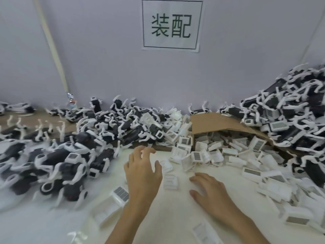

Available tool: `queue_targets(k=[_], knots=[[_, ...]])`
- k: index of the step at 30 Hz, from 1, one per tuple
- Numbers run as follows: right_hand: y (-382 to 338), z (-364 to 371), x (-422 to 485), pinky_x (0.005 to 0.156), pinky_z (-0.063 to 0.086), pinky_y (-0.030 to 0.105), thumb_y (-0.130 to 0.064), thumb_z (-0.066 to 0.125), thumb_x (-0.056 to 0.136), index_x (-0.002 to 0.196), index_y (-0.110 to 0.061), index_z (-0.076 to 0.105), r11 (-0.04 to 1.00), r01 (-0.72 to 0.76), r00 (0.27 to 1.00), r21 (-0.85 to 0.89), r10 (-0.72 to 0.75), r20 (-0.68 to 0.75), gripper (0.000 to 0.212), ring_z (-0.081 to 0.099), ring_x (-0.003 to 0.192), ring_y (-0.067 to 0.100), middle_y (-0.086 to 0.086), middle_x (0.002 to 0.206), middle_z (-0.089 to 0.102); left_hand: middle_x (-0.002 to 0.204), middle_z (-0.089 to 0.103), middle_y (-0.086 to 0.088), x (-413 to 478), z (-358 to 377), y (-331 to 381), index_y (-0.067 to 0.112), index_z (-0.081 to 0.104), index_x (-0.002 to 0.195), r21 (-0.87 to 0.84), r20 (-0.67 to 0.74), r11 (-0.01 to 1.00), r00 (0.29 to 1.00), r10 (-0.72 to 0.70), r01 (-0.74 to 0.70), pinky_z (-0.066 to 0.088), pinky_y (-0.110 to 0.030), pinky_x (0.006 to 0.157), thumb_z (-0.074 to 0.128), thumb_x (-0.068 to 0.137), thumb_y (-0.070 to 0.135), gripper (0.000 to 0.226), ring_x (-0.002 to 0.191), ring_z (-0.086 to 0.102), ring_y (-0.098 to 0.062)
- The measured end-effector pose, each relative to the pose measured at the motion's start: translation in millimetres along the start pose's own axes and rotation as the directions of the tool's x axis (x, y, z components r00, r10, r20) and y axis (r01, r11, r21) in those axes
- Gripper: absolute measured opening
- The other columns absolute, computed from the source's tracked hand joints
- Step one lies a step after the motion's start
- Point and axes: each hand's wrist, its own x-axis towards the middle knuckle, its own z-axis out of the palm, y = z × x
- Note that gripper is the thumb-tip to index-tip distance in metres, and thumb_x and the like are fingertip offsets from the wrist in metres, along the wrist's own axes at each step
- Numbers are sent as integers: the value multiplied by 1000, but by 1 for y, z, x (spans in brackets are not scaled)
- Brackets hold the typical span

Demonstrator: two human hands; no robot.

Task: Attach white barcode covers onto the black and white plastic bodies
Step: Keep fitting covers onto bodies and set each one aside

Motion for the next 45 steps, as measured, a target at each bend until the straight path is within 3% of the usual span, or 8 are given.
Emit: queue_targets(k=[10,16,19,26,32,35,39,45], knots=[[1,-2,0,117,19,30,-48,47,101,144,-40,40,999,12,998,-53,-9,66,44,25,145,3,-19,157,26,146,50,-2,49,-114,-43,29,55,136,229,15,973,999,-41,37,34,-49,112,61,92,48,48,133,45,-22],[-1,-2,-4,117,18,29,-45,51,100,141,-41,43,1000,12,999,-18,-11,44,42,28,144,4,-20,155,29,149,48,-9,56,-226,-133,37,56,136,147,-164,905,912,-376,400,37,-59,109,51,63,91,90,134,46,-35],[-2,-4,-5,117,19,30,-44,52,99,139,-40,45,1000,1,999,-10,-1,32,40,29,144,4,-19,154,32,145,52,-14,52,-230,-173,33,58,139,112,8,828,833,-553,549,38,-57,109,46,42,95,116,129,50,-40],[-6,-6,-1,111,25,31,-40,55,99,133,-38,50,1000,-5,999,-14,5,33,35,36,139,6,-19,147,39,155,40,-17,53,-147,-157,33,62,135,277,171,883,885,-433,379,13,-52,121,7,55,102,119,148,21,-34],[-6,-9,-5,113,25,31,-39,56,99,135,-36,50,1000,0,998,11,-1,61,37,36,138,6,-19,147,40,165,18,-6,34,-25,-41,22,63,124,225,255,942,918,-302,248,27,-59,115,39,93,70,62,154,-1,-32],[-6,-13,-6,105,33,29,-38,57,98,137,-32,49,999,5,997,39,-8,80,41,44,132,8,-17,142,46,156,39,1,22,23,12,26,62,127,-37,200,996,977,-75,83,22,-54,121,50,96,51,42,147,29,-18],[5,-20,-5,95,38,27,-37,58,96,132,-28,52,995,-57,998,77,54,37,38,52,122,12,-12,130,54,94,70,18,15,34,33,32,68,98,-430,225,893,974,-39,135,38,-46,108,58,96,37,12,92,62,3],[5,-17,-3,107,39,35,-28,63,96,147,-22,39,962,-123,988,244,142,-62,56,48,131,17,-5,146,45,139,59,10,0,21,-18,38,37,146,-279,446,959,891,83,50,34,-46,113,51,96,48,53,129,51,-6]])
